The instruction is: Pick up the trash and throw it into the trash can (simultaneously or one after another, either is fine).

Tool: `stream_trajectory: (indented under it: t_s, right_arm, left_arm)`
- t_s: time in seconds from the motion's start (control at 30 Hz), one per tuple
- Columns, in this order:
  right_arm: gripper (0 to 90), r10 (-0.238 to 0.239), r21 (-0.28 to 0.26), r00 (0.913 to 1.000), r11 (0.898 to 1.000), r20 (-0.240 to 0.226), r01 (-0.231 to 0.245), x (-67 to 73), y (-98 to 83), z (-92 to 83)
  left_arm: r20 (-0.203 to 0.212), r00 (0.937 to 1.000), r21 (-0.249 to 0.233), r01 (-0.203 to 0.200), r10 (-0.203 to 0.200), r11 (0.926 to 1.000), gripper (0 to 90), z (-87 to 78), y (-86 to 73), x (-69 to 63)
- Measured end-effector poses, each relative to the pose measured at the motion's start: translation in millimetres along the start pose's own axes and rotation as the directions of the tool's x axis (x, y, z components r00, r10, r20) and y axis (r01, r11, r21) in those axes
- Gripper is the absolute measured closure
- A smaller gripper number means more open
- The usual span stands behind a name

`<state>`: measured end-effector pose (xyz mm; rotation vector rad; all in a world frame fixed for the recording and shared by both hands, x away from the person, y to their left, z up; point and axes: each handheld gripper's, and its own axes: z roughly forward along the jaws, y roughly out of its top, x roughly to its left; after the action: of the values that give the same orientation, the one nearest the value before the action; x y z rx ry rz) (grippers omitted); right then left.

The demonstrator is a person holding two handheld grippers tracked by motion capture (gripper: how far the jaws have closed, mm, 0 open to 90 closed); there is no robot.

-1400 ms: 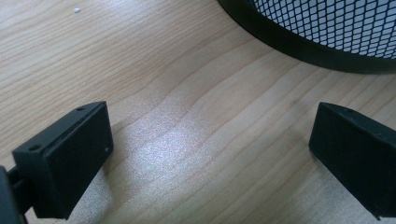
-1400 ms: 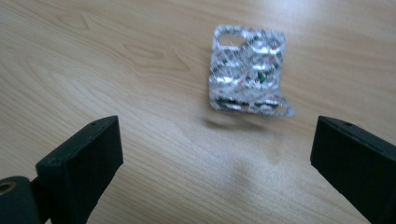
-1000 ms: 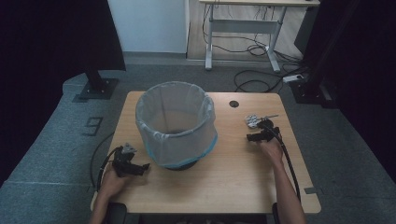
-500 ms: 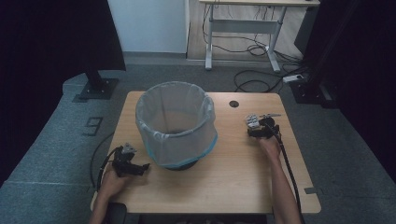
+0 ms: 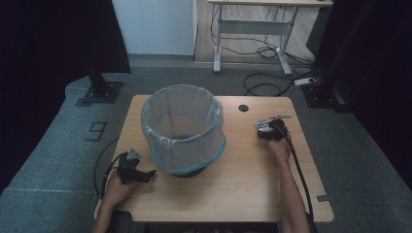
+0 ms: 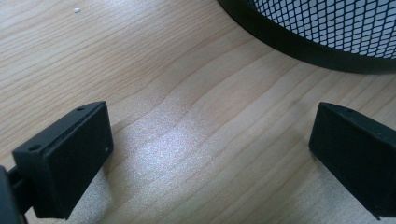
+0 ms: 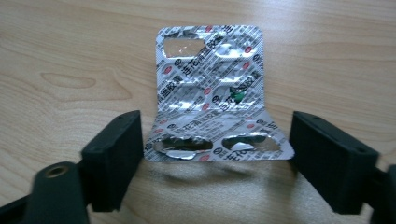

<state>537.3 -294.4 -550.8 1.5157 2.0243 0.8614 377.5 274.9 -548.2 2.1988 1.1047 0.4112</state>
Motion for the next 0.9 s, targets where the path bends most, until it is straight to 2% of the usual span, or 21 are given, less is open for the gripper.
stream_trajectory:
  t_s: [0.13,0.2,0.47,0.73,0.9]
  right_arm:
    - [32.8,-0.012,-0.008,0.9999,1.000,-0.011,0.012,0.1,1.0,-1.1]
    - [32.8,-0.023,-0.007,0.9997,1.000,-0.008,0.023,0.7,1.4,-1.5]
    - [33.1,-0.016,0.015,0.9999,1.000,-0.004,0.017,-1.3,1.2,-4.8]
    - [33.1,-0.026,0.036,0.9992,0.999,-0.029,0.027,-1.0,1.9,-13.6]
    - [33.1,-0.040,0.028,0.9974,0.999,-0.060,0.042,2.6,5.6,-21.7]
  left_arm:
    - [0.000,1.0000,0.000,0.000,0.000,1.0000,0.0,0.0,0.0,0.0]
    - [0.000,1.0000,0.000,0.000,0.000,1.0000,0.0,0.0,0.0,0.0]
    - [0.000,1.0000,0.000,0.000,0.000,1.0000,0.0,0.0,0.0,0.0]
    - [0.000,1.0000,0.000,0.000,0.000,1.0000,0.0,0.0,0.0,0.0]
    - [0.000,1.0000,0.000,0.000,0.000,1.0000,0.0,0.0,0.0,0.0]
